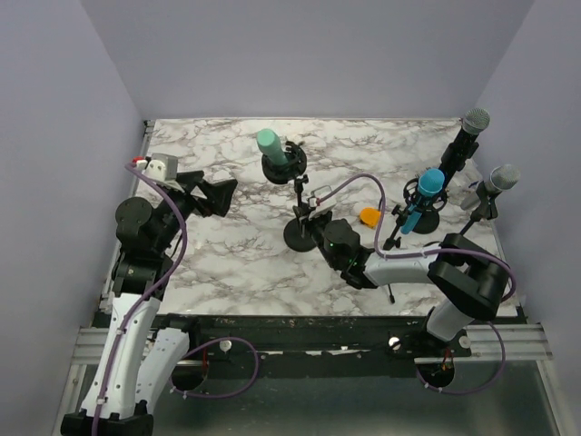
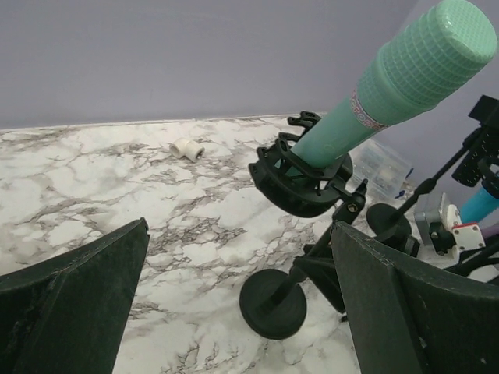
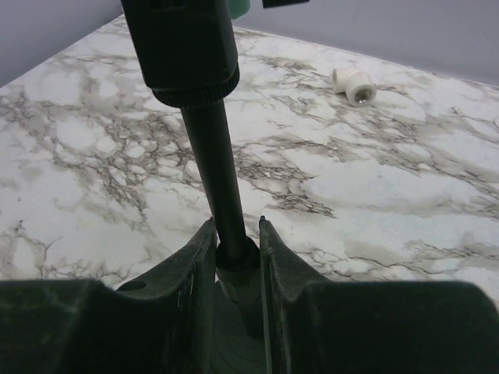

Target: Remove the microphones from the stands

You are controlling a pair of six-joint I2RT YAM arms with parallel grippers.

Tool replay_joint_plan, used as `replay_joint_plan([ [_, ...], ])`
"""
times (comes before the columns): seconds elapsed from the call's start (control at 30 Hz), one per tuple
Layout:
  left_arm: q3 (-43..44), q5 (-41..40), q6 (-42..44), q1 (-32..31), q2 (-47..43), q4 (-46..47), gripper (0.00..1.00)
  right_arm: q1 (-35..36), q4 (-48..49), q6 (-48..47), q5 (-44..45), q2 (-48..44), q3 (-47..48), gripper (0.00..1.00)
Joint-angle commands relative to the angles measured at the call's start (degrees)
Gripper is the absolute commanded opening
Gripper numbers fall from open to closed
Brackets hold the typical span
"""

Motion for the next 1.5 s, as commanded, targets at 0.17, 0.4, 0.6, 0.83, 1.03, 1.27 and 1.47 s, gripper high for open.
replay_joint_plan([
  [0.17, -2.0, -0.4, -1.6, -10.4, -6.2, -3.6, 0.96, 0.6, 1.3, 7.0, -22.0, -0.9, -5.1, 0.01],
  [0.4, 0.8, -4.7, -4.9, -12.2, -10.8, -15.8, 0.99, 0.6, 1.9, 8.1, -25.3, -0.4, -5.6, 0.01],
  [0.6, 15.5, -3.6, 0.5, -15.4, 2.0, -27.1, 0.99, 0.6, 2.4, 8.3, -27.6, 0.8, -4.7, 0.01],
  [0.83, 20.6, -28.2, 8.9, -29.1, 8.5, -26.0, 0.99, 0.6, 2.9, 9.2, -27.1, -0.1, -5.1, 0.01],
  [1.03, 18.5, -36.6, 11.4, -33.3, 11.2, -17.4, 0.99, 0.6, 3.0, 9.3, -26.8, 0.0, -4.8, 0.01],
  [1.27, 13.3, -43.8, 18.5, -37.5, 12.3, -4.3, 0.86, 0.6, 3.1, 8.3, -24.9, -0.5, -5.3, 0.01],
  [1.47, 12.2, -44.1, 20.3, -39.0, 13.3, -0.2, 0.74, 0.6, 2.8, 7.9, -24.8, -0.5, -5.0, 0.01],
])
